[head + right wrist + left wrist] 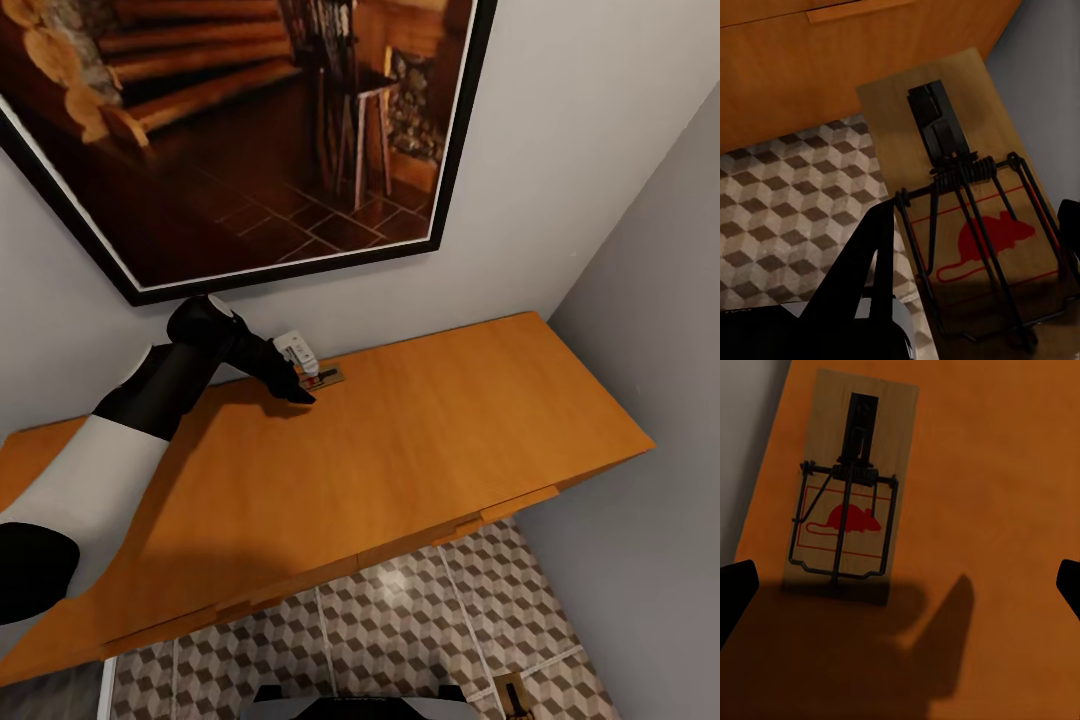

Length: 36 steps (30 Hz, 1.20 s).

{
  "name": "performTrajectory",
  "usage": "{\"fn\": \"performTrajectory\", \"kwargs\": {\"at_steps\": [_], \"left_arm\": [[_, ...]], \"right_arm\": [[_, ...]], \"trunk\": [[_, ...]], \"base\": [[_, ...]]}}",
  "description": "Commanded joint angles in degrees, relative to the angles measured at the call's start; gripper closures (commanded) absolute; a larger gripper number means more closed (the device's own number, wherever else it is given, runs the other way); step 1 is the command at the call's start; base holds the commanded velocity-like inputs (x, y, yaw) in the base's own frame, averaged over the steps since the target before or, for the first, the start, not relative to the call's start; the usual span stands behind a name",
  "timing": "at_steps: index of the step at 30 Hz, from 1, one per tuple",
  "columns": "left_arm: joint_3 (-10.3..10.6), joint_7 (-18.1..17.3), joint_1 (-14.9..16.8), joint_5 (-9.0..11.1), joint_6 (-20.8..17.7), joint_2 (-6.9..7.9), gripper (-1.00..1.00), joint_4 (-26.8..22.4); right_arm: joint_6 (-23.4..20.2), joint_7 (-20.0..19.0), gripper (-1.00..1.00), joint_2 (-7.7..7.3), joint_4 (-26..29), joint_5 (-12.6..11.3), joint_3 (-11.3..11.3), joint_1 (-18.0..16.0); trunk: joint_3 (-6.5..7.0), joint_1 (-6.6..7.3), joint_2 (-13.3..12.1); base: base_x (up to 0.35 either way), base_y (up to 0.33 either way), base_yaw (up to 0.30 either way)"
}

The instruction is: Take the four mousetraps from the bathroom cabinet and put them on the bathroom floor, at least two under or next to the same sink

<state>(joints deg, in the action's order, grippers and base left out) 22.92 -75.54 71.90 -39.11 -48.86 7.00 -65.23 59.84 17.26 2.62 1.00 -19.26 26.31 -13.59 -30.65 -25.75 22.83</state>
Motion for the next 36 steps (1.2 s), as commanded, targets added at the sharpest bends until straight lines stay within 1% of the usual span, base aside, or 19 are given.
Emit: {"fn": "performTrajectory", "kwargs": {"at_steps": [1,30,36], "left_arm": [[0.09,-0.49,0.07,-0.44,-0.53,0.03,-1.0,-0.07],[0.11,-0.49,0.06,-0.44,-0.61,0.12,-1.0,-0.07],[0.11,-0.49,0.04,-0.44,-0.62,0.12,-1.0,-0.02]], "right_arm": [[0.16,0.23,1.0,0.02,-0.03,-0.4,0.5,-0.03],[0.16,0.23,1.0,0.02,-0.03,-0.42,0.57,-0.03],[0.16,0.23,1.0,0.02,-0.03,-0.43,0.58,-0.03]], "trunk": [[-0.08,-0.03,0.09],[-0.08,-0.03,0.09],[-0.32,-0.03,0.09]], "base": [[0.0,0.0,0.0],[0.0,0.0,0.0],[0.0,0.0,0.0]]}}
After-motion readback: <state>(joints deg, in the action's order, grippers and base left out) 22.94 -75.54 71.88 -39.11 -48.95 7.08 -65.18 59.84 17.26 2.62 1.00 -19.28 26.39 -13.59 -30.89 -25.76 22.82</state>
